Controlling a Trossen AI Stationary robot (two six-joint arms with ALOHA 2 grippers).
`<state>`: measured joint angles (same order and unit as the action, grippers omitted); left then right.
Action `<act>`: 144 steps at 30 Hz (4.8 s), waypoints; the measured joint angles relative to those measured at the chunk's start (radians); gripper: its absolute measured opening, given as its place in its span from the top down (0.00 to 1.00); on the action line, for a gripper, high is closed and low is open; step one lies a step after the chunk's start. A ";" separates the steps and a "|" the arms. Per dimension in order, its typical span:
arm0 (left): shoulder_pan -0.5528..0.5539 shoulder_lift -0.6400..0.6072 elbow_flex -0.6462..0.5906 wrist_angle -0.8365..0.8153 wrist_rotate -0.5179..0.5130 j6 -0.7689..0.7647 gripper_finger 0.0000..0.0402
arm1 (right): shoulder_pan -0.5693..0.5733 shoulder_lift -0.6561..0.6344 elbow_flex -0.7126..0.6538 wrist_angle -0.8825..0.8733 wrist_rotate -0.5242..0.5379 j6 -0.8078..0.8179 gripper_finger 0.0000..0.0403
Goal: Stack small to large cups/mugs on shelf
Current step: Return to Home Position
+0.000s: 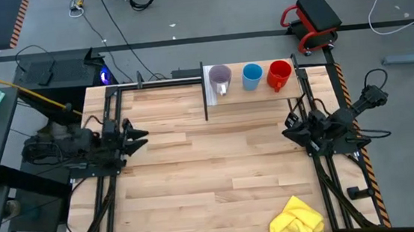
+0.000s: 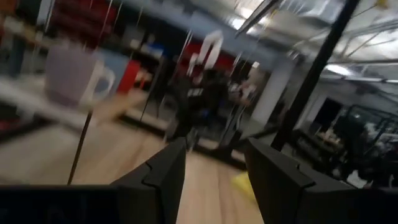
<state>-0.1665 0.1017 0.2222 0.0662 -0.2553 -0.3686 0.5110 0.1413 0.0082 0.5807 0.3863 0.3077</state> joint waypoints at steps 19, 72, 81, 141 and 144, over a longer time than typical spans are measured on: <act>0.000 0.003 0.000 -0.399 -0.010 -0.031 0.56 | -0.026 0.000 0.000 -0.434 0.033 -0.068 0.88; 0.000 0.003 0.000 -0.415 -0.010 -0.031 0.56 | -0.026 0.000 0.001 -0.437 0.032 -0.094 0.88; 0.000 0.003 0.000 -0.415 -0.010 -0.031 0.57 | -0.026 0.000 0.001 -0.437 0.032 -0.094 0.88; 0.000 0.003 0.000 -0.415 -0.010 -0.031 0.56 | -0.026 0.000 0.001 -0.437 0.032 -0.094 0.88; 0.000 0.003 0.000 -0.415 -0.010 -0.031 0.56 | -0.026 0.000 0.001 -0.437 0.032 -0.094 0.88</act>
<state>-0.1667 0.1043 0.2222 -0.3489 -0.2649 -0.3995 0.4854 0.1413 0.0090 0.1432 0.4185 0.2140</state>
